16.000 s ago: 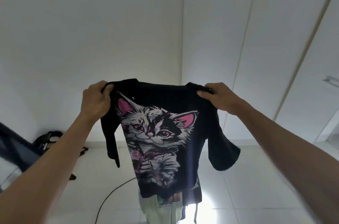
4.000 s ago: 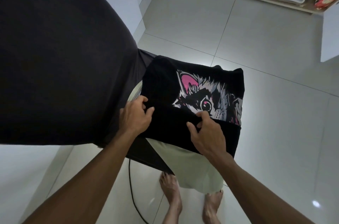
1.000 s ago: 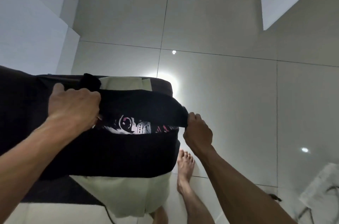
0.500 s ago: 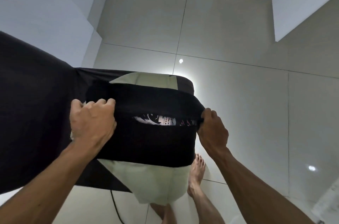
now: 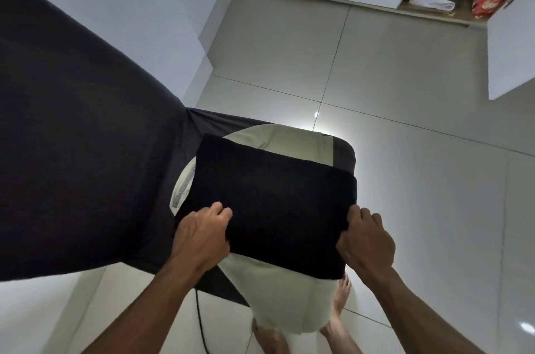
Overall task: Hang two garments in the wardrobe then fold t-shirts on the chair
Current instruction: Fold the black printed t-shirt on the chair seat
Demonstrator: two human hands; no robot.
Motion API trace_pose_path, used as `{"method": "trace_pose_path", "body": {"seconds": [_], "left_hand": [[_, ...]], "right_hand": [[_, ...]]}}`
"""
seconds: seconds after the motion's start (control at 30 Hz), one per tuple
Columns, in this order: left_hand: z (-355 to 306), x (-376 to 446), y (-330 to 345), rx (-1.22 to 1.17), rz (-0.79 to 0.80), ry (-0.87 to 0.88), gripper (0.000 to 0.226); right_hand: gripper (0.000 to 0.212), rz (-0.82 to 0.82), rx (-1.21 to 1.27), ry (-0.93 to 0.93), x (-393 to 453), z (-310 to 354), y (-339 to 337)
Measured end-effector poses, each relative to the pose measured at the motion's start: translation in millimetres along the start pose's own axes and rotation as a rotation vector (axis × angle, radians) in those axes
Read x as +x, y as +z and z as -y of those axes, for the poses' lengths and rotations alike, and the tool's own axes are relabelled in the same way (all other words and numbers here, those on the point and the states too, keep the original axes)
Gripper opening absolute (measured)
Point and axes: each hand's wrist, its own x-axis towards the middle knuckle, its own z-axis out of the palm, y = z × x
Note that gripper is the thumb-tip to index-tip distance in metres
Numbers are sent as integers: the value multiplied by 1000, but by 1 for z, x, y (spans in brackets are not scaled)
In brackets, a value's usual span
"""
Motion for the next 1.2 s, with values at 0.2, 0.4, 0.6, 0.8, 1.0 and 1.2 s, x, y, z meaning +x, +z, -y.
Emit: {"method": "trace_pose_path", "body": {"seconds": [0.2,0.4,0.6,0.8,1.0,1.2], "left_hand": [[-1,3,0,-93,116,-62,52],[4,2,-2,-169,349,-118,56],[31,20,-32,-370,315,-270,58],[77,108,-48,-385,-108,-360,41],[96,150,-42,-227,57,-378,19],[78,136,-29,-305,-188,-431,29]], "right_hand": [[35,-268,119,-322,3,49,-5],[46,-118,-10,-407,18,102,-12],[35,-113,9,-435,35,113,-14],[27,-192,91,-420,70,121,-10],[28,-169,105,-428,78,119,0],[31,-174,91,-474,71,121,-7]]}}
